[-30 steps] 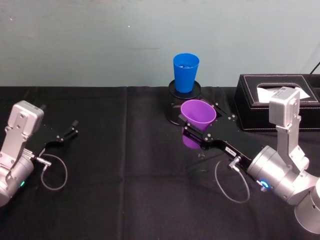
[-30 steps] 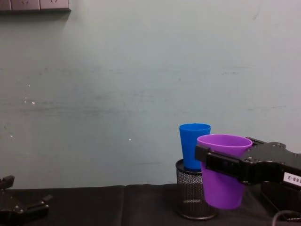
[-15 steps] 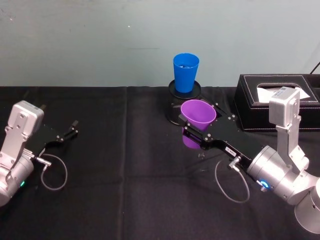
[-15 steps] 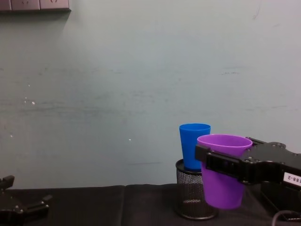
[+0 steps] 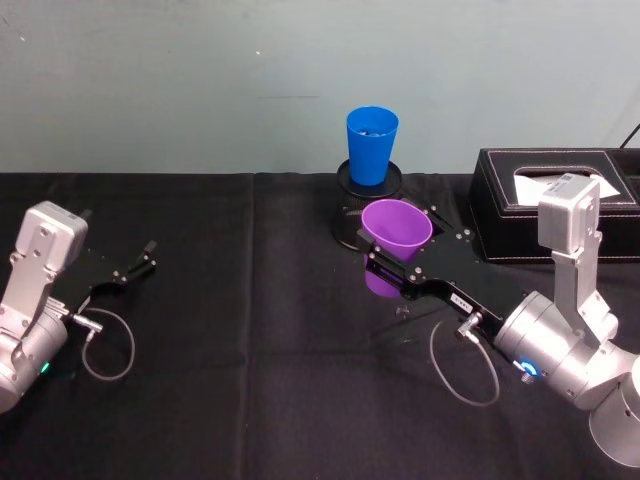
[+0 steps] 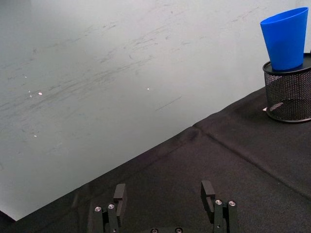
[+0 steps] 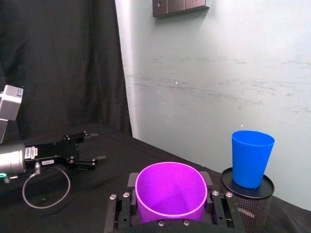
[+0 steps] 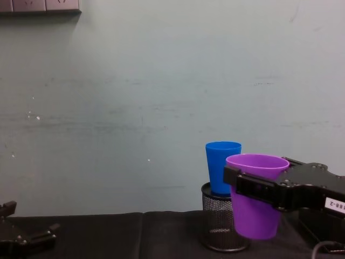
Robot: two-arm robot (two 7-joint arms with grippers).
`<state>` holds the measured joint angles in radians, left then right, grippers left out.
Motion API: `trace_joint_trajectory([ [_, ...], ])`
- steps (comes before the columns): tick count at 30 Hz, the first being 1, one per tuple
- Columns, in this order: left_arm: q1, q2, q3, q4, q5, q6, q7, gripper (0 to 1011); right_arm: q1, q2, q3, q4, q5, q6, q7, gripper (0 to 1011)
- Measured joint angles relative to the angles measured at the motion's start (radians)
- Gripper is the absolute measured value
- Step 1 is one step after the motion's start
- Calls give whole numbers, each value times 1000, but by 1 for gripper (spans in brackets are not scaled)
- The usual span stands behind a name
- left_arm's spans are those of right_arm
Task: Pick up one cup with a gripper and tap it against the other cup.
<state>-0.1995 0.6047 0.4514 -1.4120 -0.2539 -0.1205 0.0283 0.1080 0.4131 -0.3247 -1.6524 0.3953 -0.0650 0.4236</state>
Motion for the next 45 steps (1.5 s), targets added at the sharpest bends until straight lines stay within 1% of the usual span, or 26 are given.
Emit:
trace_joint_trajectory([
  [45,0,0,0,0,0,0,0,1000,0,0,0,0,0,0,0,754],
])
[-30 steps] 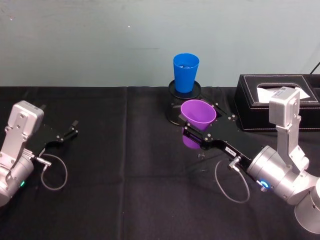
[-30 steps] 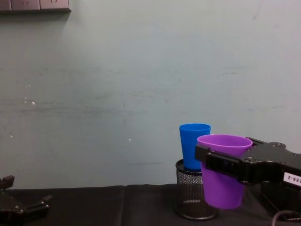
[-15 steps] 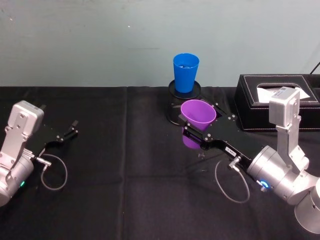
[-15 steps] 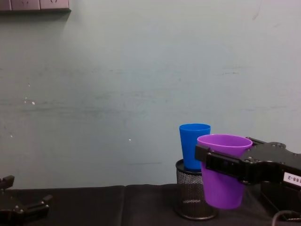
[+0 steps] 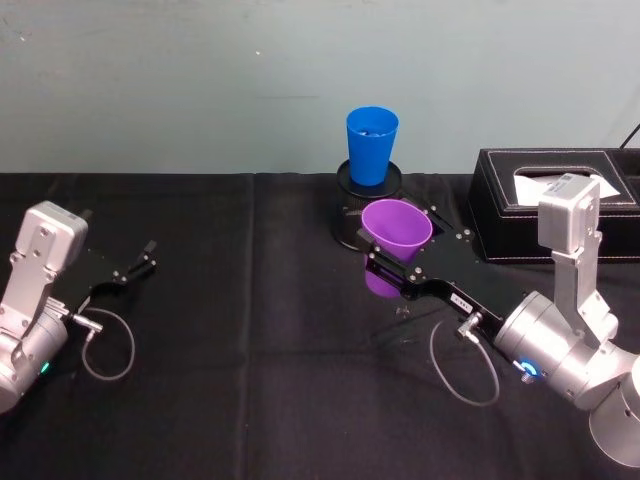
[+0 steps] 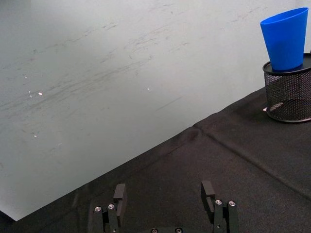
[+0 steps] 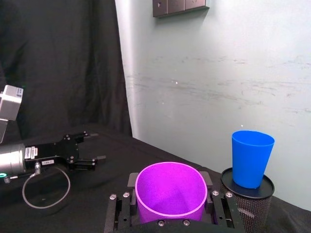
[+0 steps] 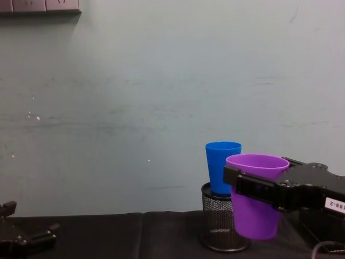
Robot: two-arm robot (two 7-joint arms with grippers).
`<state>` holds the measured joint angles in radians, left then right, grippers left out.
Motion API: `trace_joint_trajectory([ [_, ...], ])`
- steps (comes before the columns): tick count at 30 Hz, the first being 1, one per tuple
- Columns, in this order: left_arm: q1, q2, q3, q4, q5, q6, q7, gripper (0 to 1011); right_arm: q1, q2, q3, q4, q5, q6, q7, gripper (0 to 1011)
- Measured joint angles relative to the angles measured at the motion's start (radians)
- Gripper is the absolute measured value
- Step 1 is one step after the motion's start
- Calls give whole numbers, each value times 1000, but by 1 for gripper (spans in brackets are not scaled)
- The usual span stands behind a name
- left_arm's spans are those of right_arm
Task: Pick up one cup with a gripper and tap it against the other cup.
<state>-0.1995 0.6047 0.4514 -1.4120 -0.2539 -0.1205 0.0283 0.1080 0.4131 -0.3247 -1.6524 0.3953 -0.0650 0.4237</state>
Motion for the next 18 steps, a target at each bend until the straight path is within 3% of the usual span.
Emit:
trace_joint_trajectory([
  [18,0,0,0,0,0,0,0,1000,0,0,0,0,0,0,0,754],
])
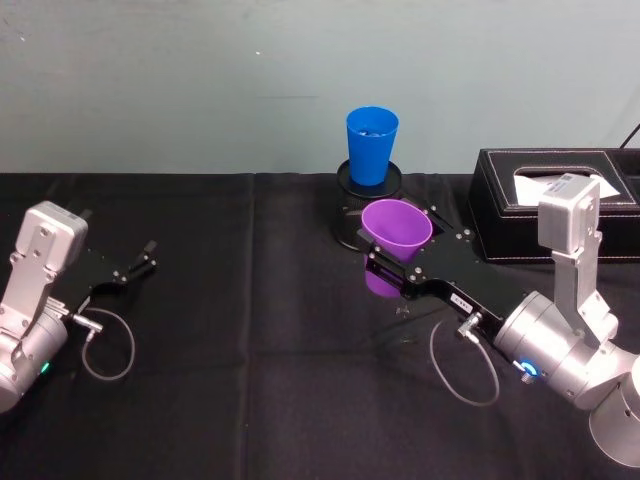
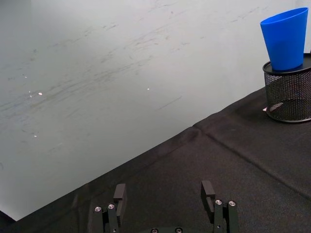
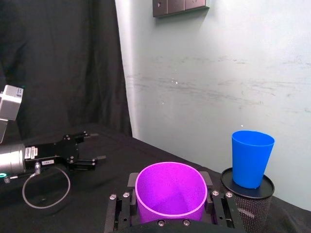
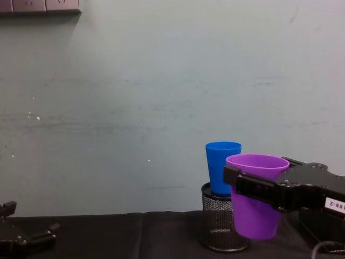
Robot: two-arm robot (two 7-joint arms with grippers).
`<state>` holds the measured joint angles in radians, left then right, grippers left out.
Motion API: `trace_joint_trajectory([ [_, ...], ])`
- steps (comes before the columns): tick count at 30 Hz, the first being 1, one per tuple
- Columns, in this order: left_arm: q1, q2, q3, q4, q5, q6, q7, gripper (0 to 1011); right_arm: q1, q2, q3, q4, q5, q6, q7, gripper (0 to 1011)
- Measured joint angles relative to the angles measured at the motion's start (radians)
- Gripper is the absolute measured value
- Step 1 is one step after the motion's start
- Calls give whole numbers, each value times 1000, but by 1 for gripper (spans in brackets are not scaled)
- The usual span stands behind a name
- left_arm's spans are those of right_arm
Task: Pick up one cup with a gripper and tap it against the other cup.
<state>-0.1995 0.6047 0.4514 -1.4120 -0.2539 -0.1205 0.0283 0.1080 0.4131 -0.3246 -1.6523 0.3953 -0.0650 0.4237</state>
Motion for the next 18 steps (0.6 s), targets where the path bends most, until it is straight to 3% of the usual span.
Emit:
trace_joint_trajectory([
  [18,0,0,0,0,0,0,0,1000,0,0,0,0,0,0,0,754],
])
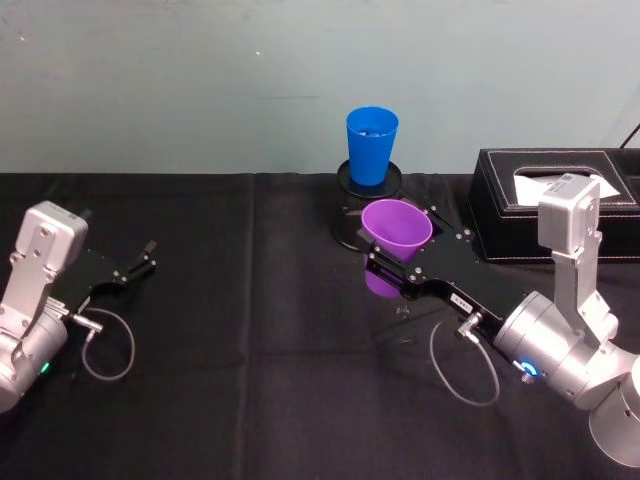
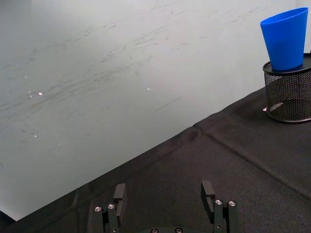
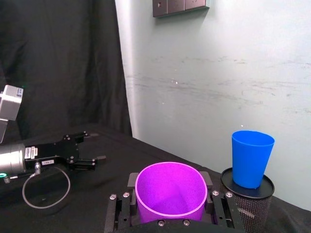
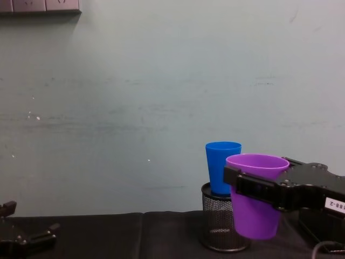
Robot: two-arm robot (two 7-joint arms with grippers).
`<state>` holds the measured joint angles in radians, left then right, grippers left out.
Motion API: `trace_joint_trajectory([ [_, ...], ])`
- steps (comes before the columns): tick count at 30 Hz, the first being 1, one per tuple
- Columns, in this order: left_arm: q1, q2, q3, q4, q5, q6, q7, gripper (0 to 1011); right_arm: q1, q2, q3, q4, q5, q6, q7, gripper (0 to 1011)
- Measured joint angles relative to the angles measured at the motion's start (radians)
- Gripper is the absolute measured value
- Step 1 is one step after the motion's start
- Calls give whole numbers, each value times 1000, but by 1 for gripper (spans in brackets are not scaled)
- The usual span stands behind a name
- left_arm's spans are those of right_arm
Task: Pick up one cup with a gripper and tap it against the other cup.
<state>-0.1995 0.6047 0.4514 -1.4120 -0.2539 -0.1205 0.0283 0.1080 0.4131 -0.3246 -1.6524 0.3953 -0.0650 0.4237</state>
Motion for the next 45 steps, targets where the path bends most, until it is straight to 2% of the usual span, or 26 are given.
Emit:
trace_joint_trajectory([
  [5,0,0,0,0,0,0,0,1000,16,-7,-6,18,-7,1,-5,754],
  [11,0,0,0,0,0,0,0,1000,66,-35,-19,87,-23,5,-13,754],
  [30,0,0,0,0,0,0,0,1000,273,-171,-34,369,-34,-2,-30,754],
  [45,0,0,0,0,0,0,0,1000,351,-212,-37,500,-41,-17,-16,754],
])
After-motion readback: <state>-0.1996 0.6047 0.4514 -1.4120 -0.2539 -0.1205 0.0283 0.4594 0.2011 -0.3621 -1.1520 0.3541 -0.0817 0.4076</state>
